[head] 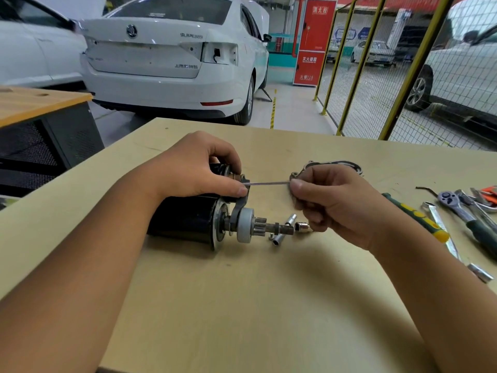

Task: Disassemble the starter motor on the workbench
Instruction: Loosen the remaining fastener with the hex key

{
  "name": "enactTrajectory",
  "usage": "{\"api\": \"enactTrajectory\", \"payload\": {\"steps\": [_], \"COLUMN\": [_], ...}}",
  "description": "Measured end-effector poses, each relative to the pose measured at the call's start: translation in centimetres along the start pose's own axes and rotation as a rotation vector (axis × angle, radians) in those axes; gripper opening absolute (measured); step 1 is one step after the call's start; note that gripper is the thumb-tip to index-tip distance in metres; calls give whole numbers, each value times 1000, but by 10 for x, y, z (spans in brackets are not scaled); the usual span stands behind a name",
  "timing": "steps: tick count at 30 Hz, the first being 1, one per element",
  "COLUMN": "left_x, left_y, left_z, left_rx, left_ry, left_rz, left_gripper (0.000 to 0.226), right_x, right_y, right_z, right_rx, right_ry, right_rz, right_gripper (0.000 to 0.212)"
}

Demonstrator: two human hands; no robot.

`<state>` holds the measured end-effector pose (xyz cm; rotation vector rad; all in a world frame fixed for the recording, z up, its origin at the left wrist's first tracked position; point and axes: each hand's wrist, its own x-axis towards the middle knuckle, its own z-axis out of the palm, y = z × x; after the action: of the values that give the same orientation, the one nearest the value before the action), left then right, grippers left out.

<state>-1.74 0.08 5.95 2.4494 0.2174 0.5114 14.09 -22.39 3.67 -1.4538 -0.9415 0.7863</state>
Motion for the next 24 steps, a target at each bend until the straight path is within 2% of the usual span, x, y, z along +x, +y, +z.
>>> {"api": "enactTrajectory", "payload": {"steps": [3,7,10,21,24], "left_x": [0,0,-1,-3,-2], "left_y": [-1,-1,1,5,4], "left_z": [0,0,-1,-2,-3], "left_rx": [0,2,1,-1,-4], "left_ry": [7,-2,-5,-18,-23], "left_rz": [0,1,-5,-31,-39], "left_gripper": [33,27,26,33,41], "right_x": [0,0,0,2,2], "right_y": [-2,0,0,-1,-1], "right_z": [0,4,7,5,6], "right_rx": [-221,-32,57,129,45], "right_ry": [67,70,52,130,143], "right_rz": [-101,57,123,46,-33], "right_gripper": [25,37,34,17,10]}}
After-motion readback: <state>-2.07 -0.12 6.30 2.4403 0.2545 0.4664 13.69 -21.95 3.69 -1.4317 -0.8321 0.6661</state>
